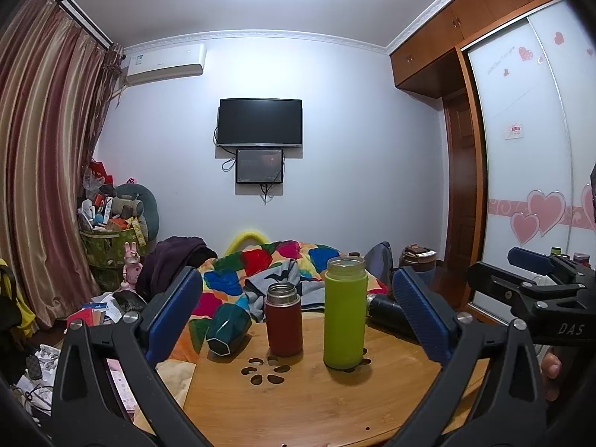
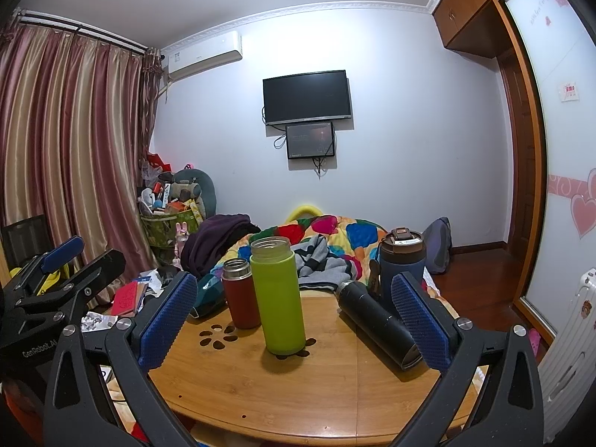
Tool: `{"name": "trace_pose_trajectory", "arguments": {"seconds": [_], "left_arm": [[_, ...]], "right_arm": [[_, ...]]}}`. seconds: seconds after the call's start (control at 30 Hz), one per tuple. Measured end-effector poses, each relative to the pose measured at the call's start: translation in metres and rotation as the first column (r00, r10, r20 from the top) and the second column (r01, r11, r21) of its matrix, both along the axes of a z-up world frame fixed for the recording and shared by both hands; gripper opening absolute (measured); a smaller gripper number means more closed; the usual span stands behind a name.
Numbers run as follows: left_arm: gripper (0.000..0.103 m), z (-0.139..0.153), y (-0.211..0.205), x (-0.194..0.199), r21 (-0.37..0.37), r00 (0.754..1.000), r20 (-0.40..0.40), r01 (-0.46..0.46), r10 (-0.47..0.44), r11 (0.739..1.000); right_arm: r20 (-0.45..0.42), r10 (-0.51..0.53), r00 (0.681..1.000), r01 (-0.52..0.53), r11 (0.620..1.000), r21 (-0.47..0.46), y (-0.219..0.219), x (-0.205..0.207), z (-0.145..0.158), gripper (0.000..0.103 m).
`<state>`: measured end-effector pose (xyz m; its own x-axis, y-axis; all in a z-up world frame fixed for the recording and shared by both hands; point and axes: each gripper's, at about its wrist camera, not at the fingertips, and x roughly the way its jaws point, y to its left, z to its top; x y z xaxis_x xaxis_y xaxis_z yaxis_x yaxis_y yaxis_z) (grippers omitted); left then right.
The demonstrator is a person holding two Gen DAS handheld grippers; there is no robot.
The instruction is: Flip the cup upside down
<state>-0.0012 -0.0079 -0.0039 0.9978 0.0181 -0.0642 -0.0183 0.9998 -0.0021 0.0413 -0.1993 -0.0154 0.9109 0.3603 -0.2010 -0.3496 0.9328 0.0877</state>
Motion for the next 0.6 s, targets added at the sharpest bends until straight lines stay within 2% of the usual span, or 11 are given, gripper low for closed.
{"name": "trace_pose_trajectory", "arguments": {"seconds": [0.6], "left_arm": [[0.103,-0.0044,-0.003,0.002,0.017,1.0,-0.005,0.001,0.0,1.0]], "right_arm": [[-0.004,0.003,1.0,-0.003,1.0,-0.001,0.0022,0.0041,-0.0052,0.103]]}}
